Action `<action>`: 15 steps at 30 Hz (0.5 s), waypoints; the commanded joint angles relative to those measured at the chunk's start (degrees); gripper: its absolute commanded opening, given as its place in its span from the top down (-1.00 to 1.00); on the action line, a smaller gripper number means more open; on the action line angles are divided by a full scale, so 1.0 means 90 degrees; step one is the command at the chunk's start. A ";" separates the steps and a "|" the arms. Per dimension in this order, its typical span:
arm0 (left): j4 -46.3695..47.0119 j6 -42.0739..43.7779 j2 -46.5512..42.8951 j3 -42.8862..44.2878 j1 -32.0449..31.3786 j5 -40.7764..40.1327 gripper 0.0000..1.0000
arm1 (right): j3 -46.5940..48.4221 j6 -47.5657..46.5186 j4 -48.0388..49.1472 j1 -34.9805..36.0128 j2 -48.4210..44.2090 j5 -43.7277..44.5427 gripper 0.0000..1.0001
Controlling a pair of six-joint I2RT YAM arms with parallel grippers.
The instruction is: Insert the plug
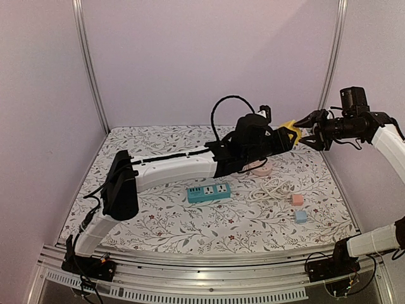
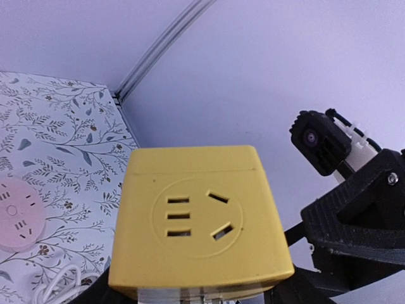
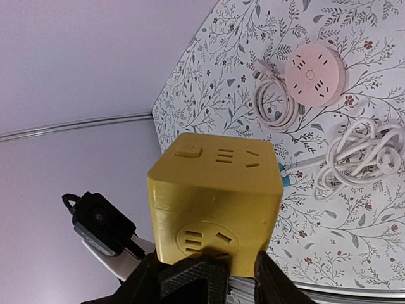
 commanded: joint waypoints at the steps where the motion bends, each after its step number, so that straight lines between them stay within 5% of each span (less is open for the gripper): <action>1: 0.0347 0.0048 -0.0168 -0.0354 0.0049 0.0120 0.39 | 0.0162 -0.0068 0.0270 0.0066 -0.0006 -0.0071 0.31; 3: 0.0462 0.0073 -0.0293 -0.0554 0.0069 0.0196 0.62 | 0.0127 -0.0097 0.0373 0.0067 -0.0037 -0.0168 0.15; 8: 0.0625 0.0157 -0.0737 -0.1193 0.0142 0.0522 1.00 | 0.0143 -0.0454 0.0469 0.0067 -0.0052 -0.0301 -0.89; 15: 0.0760 -0.0143 -0.1600 -0.2282 0.0426 0.1773 1.00 | -0.0038 -0.1618 0.0655 0.0057 -0.0333 -0.0101 -0.98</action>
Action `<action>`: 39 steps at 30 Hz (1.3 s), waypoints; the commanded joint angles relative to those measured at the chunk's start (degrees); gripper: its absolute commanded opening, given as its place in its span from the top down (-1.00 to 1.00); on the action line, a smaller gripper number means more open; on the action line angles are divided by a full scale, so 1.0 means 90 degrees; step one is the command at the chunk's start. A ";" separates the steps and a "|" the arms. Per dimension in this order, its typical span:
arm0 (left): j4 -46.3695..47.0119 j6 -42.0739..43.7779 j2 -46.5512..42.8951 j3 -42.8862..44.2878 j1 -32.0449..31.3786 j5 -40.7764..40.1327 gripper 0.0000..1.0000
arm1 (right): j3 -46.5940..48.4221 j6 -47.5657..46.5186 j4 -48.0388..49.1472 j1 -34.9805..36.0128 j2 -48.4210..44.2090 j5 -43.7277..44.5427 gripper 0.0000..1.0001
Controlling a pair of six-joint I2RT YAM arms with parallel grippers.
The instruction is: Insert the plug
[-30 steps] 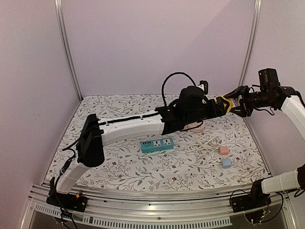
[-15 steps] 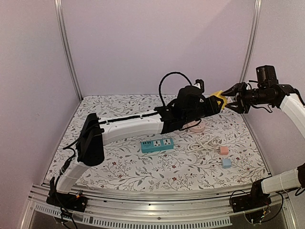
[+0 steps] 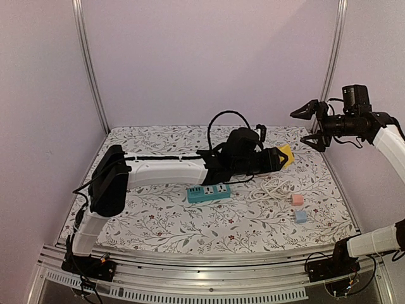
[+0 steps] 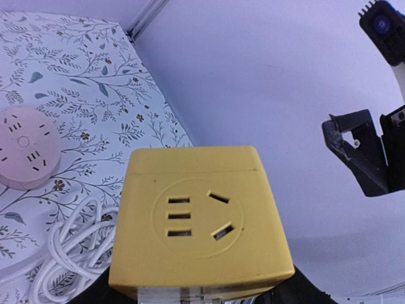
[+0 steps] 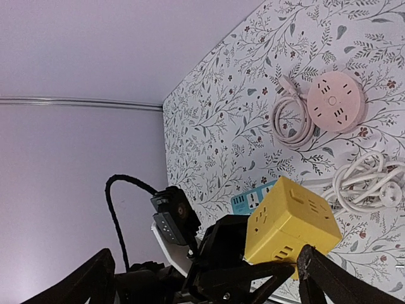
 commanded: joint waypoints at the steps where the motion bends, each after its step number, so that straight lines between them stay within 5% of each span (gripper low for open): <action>1: 0.0500 -0.0251 -0.0929 -0.0362 0.0365 0.1235 1.00 | -0.0183 -0.1021 0.0394 0.0011 -0.0354 0.0096 -0.97; 5: 0.0144 -0.0214 -0.1309 -0.0810 0.0600 0.2047 1.00 | -0.0446 -0.1797 0.0615 0.0017 -0.0580 -0.0096 -0.97; 13: 0.1172 -0.0614 -0.2284 -0.2226 0.1079 0.3368 1.00 | -0.0644 -0.2548 0.1034 0.0016 -0.0573 -0.0926 -0.98; 21: 0.1920 -0.1135 -0.2694 -0.2439 0.1372 0.4872 1.00 | -0.1009 -0.2767 0.1599 0.0018 -0.0354 -0.3057 -0.98; 26: 0.2860 -0.1753 -0.2537 -0.2254 0.1351 0.5535 1.00 | -0.1163 -0.2475 0.1893 0.0011 -0.0374 -0.3799 -0.97; 39: 0.2957 -0.2091 -0.1941 -0.1284 0.1237 0.6256 1.00 | -0.1120 -0.2097 0.1815 0.0023 -0.0382 -0.4624 -0.96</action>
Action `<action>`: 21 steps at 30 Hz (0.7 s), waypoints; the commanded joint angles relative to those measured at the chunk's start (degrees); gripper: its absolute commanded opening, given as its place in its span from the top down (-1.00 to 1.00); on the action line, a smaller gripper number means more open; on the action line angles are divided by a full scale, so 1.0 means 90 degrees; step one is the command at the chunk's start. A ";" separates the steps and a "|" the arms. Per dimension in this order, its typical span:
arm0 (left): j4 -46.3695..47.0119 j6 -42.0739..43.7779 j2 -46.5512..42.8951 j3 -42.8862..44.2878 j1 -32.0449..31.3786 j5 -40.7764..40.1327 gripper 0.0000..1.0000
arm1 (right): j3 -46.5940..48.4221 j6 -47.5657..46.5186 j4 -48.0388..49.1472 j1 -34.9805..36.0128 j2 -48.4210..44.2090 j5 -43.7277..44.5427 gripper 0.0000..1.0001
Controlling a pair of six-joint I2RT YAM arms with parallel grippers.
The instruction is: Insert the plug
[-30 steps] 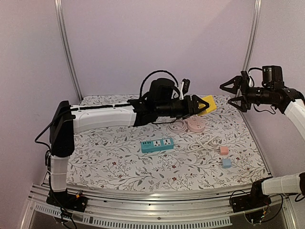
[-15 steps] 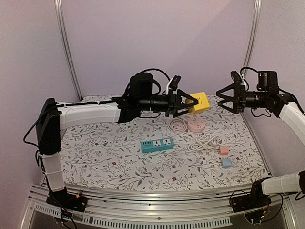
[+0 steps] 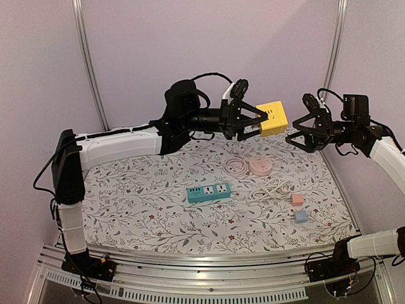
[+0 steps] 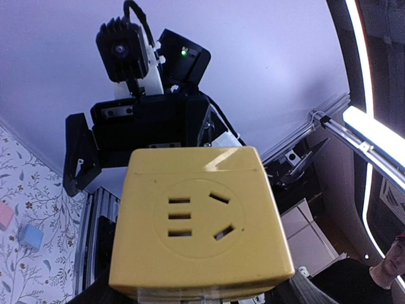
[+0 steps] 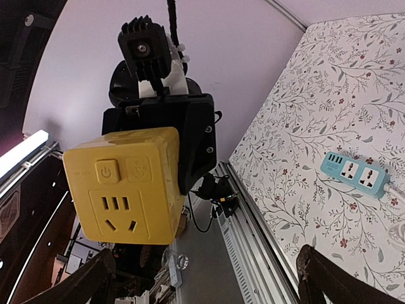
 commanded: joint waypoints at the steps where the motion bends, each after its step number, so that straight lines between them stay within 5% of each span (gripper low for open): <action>1: 0.0287 -0.0185 0.0377 0.0483 -0.0068 0.0404 1.00 | 0.0025 0.0131 -0.0047 0.0027 -0.0036 -0.0406 -0.96; 21: 0.0241 -0.0473 0.1058 0.1081 -0.0400 0.0519 1.00 | 0.0192 -0.0032 -0.0598 0.0047 -0.0258 -0.0520 -0.96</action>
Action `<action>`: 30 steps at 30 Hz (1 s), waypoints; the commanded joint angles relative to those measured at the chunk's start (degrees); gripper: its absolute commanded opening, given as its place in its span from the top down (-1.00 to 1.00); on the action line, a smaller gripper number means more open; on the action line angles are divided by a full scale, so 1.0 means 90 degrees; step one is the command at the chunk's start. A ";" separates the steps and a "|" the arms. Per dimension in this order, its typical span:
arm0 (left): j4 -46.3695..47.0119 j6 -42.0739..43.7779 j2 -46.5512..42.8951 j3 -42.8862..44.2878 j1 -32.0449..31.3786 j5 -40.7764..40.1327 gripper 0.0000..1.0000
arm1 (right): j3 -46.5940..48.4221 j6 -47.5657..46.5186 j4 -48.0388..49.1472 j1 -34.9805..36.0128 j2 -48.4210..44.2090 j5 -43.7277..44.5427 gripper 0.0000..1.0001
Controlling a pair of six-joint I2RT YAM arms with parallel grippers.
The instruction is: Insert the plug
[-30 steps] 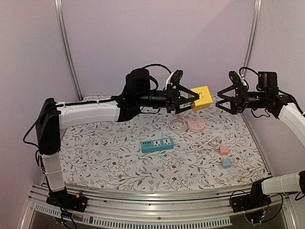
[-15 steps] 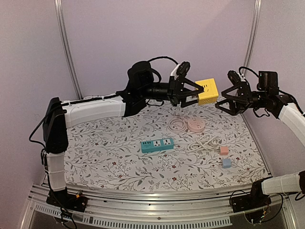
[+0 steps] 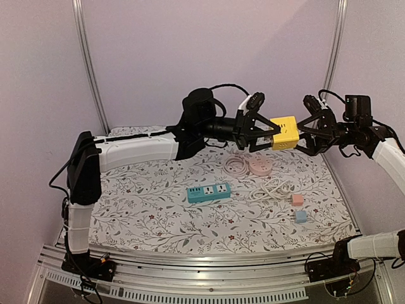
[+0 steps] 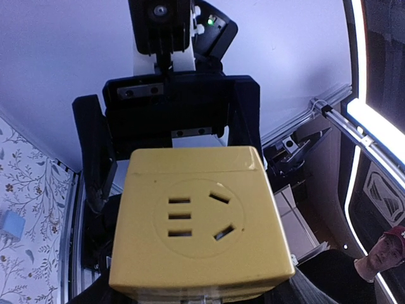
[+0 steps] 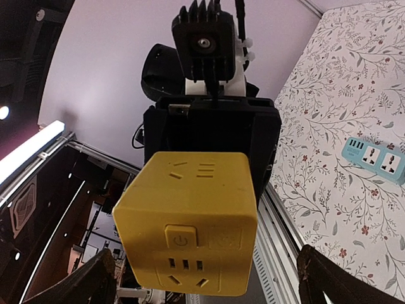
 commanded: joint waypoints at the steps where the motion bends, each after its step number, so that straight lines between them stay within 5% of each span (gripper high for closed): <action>1: 0.0121 -0.0025 0.0167 0.0291 -0.0139 0.0070 1.00 | 0.0177 -0.0181 -0.0294 0.0042 -0.0054 0.0053 -0.95; 18: -0.0972 0.0593 0.0267 0.0562 -0.0179 -0.0038 1.00 | 0.0101 -0.0437 -0.0845 0.0111 -0.0136 0.0323 -0.54; 30: -0.1667 0.1080 0.0310 0.0717 -0.0241 -0.0160 1.00 | 0.0091 -0.0395 -0.0891 0.0205 -0.0127 0.0389 -0.47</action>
